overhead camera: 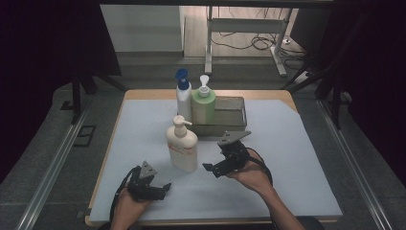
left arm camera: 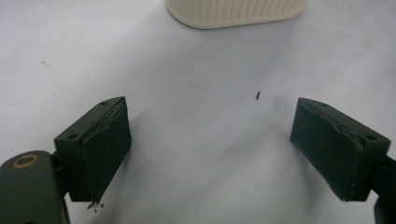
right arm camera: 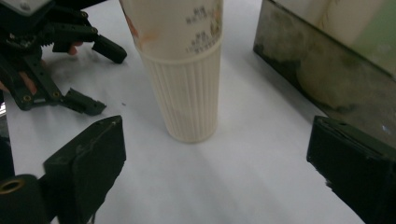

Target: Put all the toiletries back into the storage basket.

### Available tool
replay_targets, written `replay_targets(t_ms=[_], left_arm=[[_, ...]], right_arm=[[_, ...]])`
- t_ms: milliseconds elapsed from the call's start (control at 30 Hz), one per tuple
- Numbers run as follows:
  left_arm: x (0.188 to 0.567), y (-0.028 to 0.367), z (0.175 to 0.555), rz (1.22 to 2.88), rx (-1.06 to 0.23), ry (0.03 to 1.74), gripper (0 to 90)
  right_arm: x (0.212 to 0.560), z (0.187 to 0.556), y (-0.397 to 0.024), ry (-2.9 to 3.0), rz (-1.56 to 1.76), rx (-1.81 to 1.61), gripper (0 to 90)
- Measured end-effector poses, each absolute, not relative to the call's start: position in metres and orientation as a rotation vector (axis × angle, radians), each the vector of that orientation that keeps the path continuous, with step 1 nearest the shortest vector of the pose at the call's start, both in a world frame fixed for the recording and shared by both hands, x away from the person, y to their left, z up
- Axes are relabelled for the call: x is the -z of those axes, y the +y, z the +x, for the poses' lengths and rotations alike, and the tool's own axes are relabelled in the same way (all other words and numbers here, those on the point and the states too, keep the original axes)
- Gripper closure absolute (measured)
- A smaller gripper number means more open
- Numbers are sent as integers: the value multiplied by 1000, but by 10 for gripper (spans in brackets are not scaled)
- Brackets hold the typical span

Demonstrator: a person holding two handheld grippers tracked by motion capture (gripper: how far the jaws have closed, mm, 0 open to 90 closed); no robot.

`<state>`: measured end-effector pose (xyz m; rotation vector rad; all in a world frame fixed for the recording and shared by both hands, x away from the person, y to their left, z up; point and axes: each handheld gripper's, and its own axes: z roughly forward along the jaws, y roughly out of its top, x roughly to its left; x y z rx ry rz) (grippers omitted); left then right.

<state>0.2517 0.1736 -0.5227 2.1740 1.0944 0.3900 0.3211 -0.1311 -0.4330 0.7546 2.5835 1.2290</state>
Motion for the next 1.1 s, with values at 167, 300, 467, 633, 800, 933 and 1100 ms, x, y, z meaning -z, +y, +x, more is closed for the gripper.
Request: replay_targets(t_ms=[167, 300, 467, 633, 800, 933, 1100], left_arm=[[523, 173, 252, 2172, -392, 1098, 123], [523, 173, 252, 2172, -392, 1098, 123], [523, 173, 252, 2172, -392, 1098, 123], [523, 173, 252, 2173, -392, 1098, 123], [523, 173, 252, 2171, -391, 1097, 123], [523, 173, 252, 2170, -391, 1096, 123], [523, 174, 252, 2175, -391, 1095, 123]], right_arm=[[431, 326, -120, 2570, 760, -1260, 73], [431, 327, -114, 2570, 748, -1265, 83], [429, 330, -101, 2554, 717, -1284, 118], [428, 332, -90, 2538, 679, -1292, 131], [430, 334, -76, 2534, 665, -1289, 137], [432, 337, -67, 2540, 649, -1288, 156], [434, 338, -58, 2538, 632, -1274, 186]])
